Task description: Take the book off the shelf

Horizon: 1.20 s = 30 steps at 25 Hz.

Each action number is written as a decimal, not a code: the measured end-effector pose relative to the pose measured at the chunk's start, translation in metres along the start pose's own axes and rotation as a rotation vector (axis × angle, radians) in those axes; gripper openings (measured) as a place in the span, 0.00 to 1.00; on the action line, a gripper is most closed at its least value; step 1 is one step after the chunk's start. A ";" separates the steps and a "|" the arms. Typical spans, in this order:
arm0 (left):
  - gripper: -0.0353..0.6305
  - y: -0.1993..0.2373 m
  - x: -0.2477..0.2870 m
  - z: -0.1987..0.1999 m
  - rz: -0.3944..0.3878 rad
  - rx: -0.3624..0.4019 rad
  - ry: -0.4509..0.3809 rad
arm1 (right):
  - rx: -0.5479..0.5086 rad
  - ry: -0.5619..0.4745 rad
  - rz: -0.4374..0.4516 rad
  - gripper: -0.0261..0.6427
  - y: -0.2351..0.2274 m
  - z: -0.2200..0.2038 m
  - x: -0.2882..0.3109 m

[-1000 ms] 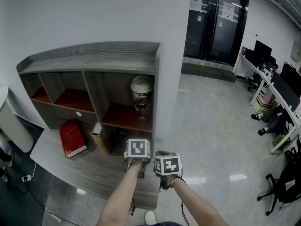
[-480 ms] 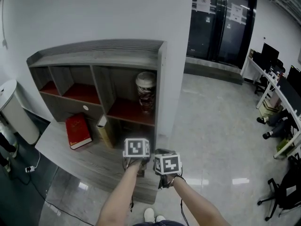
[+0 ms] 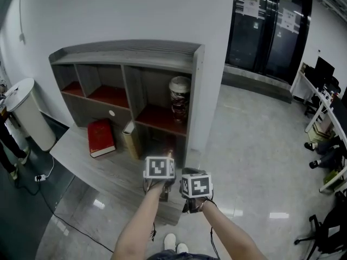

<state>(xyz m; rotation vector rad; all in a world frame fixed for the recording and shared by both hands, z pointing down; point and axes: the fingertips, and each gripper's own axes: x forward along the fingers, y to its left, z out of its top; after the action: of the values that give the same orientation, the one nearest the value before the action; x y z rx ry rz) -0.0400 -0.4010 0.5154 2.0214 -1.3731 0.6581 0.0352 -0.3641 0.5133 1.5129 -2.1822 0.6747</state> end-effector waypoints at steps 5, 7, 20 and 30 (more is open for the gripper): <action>0.38 0.005 -0.020 -0.009 0.022 -0.041 -0.032 | -0.037 0.005 0.032 0.04 0.013 -0.006 -0.006; 0.38 0.005 -0.028 -0.013 0.021 -0.057 -0.038 | -0.050 0.009 0.045 0.04 0.019 -0.010 -0.007; 0.38 0.033 -0.090 -0.021 0.086 -0.124 -0.210 | -0.108 0.003 0.138 0.04 0.059 -0.018 -0.018; 0.38 0.054 -0.152 -0.026 0.157 -0.153 -0.338 | -0.110 -0.007 0.228 0.04 0.096 -0.018 -0.026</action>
<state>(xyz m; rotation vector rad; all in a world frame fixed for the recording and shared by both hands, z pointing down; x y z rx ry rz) -0.1442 -0.3008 0.4395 1.9771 -1.7343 0.2701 -0.0455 -0.3054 0.4975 1.2260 -2.3783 0.6082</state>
